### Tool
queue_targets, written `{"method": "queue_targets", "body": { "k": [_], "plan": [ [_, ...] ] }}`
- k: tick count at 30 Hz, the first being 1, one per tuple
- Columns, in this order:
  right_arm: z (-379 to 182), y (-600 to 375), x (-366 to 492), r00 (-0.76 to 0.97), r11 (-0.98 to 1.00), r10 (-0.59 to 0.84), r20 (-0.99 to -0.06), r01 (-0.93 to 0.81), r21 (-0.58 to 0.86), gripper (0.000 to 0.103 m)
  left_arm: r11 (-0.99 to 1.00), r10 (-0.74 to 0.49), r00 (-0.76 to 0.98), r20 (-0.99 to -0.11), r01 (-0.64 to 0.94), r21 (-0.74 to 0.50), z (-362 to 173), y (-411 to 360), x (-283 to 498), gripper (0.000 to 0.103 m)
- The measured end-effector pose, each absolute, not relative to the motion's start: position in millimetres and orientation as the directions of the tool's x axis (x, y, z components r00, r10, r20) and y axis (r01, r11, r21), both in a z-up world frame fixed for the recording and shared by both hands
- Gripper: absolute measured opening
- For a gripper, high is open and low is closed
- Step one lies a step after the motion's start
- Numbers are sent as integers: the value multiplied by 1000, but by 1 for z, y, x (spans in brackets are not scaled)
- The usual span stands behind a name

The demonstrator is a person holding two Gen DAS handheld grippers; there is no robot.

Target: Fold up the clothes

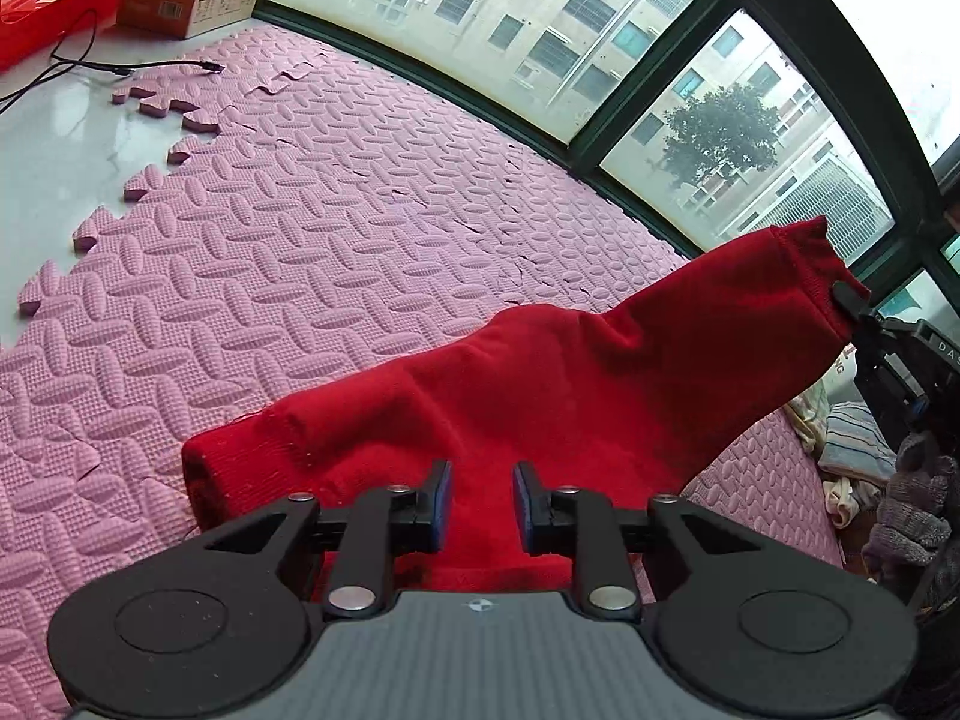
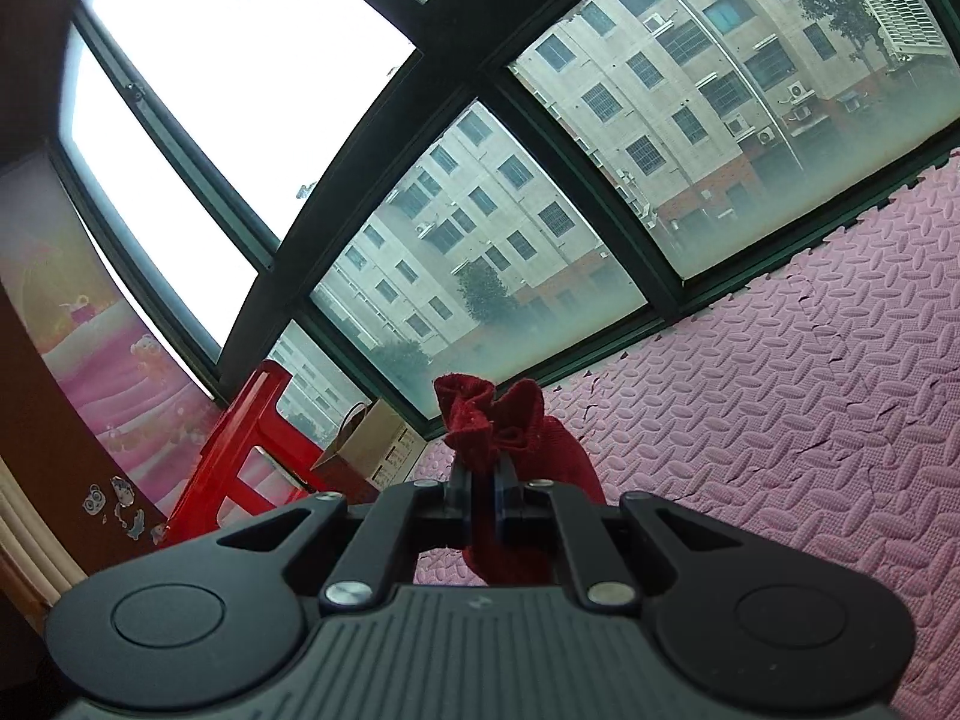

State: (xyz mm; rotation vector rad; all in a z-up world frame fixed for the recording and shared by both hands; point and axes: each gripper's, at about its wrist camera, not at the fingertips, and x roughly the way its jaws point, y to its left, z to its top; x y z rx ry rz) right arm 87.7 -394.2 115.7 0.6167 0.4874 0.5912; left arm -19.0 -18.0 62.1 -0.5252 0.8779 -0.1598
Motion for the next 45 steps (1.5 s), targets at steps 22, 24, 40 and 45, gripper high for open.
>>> {"method": "queue_targets", "body": {
  "k": [22, 24, 40, 45],
  "plan": [
    [158, -351, 60, 736, 701, 635, -236, -420, 576, 6, 822, -494, 630, -599, 115, -558, 74, -79, 58, 17],
    [156, -355, 61, 736, 697, 635, -233, -416, 584, 6, 809, -502, 628, -595, 96, -581, 66, -88, 76, 17],
    [139, -373, 79, 731, 649, 649, -209, -390, 653, 6, 745, -395, 668, -631, -169, -645, 23, -75, 151, 14],
    [141, -376, 77, 740, 649, 643, -199, -388, 654, 6, 714, -405, 686, -605, -176, -677, 29, -61, 138, 15]
  ]
}}
